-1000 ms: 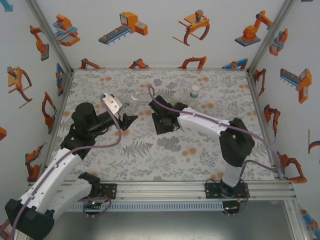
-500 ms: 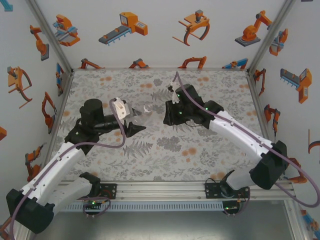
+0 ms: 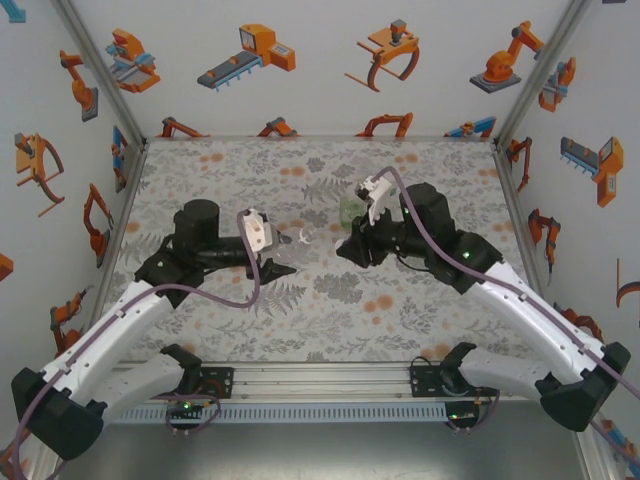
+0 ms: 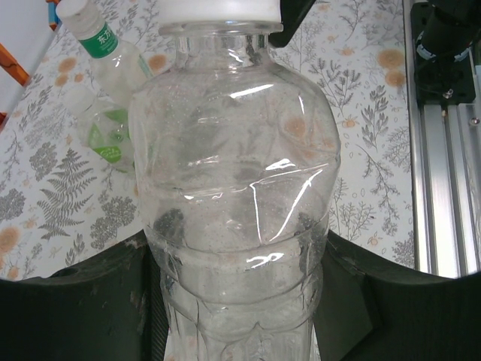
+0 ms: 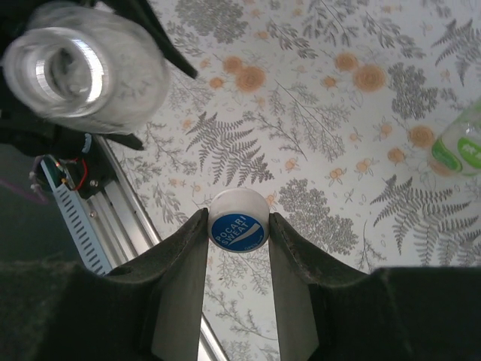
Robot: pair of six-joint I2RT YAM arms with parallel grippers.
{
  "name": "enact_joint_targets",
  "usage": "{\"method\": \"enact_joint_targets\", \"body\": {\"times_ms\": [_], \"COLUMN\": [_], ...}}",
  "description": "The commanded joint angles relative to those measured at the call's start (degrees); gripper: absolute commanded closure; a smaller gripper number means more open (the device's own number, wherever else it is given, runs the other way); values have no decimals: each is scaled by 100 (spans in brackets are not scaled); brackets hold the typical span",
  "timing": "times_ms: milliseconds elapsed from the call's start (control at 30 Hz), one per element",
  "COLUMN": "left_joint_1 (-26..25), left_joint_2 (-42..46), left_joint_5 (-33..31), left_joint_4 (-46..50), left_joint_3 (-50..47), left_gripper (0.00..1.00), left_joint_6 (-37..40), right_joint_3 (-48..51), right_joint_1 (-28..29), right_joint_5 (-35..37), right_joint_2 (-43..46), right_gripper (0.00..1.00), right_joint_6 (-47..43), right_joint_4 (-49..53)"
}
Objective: Screw on the bottle caps
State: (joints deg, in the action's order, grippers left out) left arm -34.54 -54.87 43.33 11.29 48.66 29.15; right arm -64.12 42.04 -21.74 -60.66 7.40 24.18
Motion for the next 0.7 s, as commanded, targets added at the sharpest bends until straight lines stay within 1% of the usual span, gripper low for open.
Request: {"method": "enact_joint_targets", "body": {"times_ms": [0,67,167,300,500,667], "left_joint_1": [-69,-99,-176,-389,-645,-755], "left_joint_2": [-19,-20,-88,-263,-383,-367], "left_joint_5": [63,-1,-233,-657,-835,-844], "left_joint_4": [157,218,508,1007,1359,1451], "left_joint_3": [191,199,280,485,605,605], "left_gripper": [100,100,100,100,100,100], "left_joint_6": [261,344,534,808,1046,1136], "right_joint_3": [114,143,226,506,241,149], "right_joint_1": [3,5,13,23,27,34], "right_joint_5": [-724,-933,-1406,-1667,-1819,-1977], "right_joint_2": [189,252,355,627,553,477], "right_gripper": [86,87,89,95,95,96], "right_joint_6": [-696,-923,-1536,-2126,-2442,-2508], "right_joint_4": [-420,-456,-506,-901,-631,-633]}}
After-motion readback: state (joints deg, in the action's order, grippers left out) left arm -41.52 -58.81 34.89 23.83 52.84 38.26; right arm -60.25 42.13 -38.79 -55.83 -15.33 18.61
